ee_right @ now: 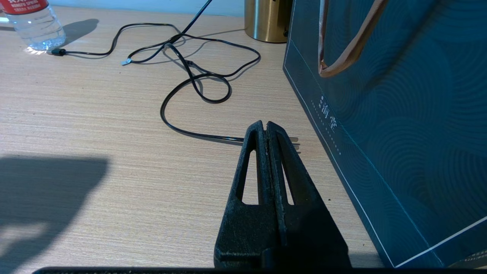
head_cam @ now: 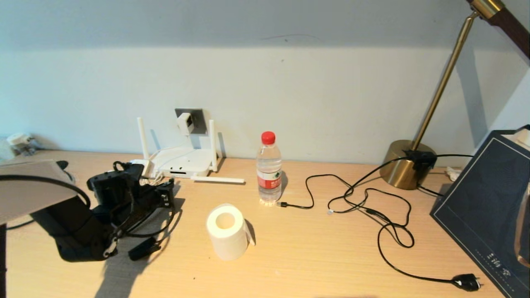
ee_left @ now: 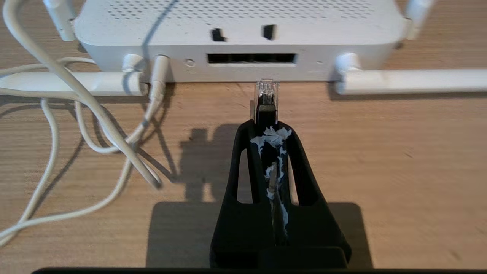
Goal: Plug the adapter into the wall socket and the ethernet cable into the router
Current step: Align cable and router interface
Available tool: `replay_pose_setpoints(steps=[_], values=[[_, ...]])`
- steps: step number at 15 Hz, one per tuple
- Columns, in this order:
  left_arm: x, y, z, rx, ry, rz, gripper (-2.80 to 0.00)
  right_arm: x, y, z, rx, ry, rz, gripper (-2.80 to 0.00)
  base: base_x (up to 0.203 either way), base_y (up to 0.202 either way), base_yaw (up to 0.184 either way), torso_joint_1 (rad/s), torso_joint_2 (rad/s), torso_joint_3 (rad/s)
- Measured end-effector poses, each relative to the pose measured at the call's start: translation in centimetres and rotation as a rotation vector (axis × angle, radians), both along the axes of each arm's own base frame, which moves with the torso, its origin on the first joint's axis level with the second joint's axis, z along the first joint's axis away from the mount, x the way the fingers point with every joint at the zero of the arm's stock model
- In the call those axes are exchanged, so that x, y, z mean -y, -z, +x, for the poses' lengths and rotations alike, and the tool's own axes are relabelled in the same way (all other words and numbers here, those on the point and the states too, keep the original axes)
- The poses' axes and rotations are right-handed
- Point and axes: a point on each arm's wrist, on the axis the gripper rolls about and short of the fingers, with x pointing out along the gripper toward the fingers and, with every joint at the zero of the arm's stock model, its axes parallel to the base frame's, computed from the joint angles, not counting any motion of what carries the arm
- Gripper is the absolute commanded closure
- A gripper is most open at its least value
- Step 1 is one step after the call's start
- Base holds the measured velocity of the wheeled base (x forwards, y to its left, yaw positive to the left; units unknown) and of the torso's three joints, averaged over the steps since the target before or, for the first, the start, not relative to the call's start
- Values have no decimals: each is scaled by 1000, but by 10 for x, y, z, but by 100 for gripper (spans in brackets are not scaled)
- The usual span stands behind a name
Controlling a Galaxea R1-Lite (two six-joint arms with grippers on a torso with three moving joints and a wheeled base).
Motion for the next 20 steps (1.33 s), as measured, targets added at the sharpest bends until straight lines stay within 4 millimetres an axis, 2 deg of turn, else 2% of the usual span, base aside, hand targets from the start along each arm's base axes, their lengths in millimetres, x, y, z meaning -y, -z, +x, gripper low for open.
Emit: replay_pose_setpoints(steps=[3,6,11,13,17,20], values=[[2,-13,-33,-113,77,24,0,0,0,0,0,0,0,0,0,0,0,0,0,0],[3,-33,-73,-338,107,40,0,0,0,0,0,0,-1,0,0,0,0,0,0,0],[5,-85,-124,-711,94,15,0,0,0,0,0,0,0,0,0,0,0,0,0,0],[10,-87,-139,-836,88,-20,0,0,0,0,0,0,0,0,0,0,0,0,0,0],[35,-86,-146,-850,152,-23,0,0,0,0,0,0,0,0,0,0,0,0,0,0],[60,-84,-139,-794,133,-84,0,0,0,0,0,0,0,0,0,0,0,0,0,0]])
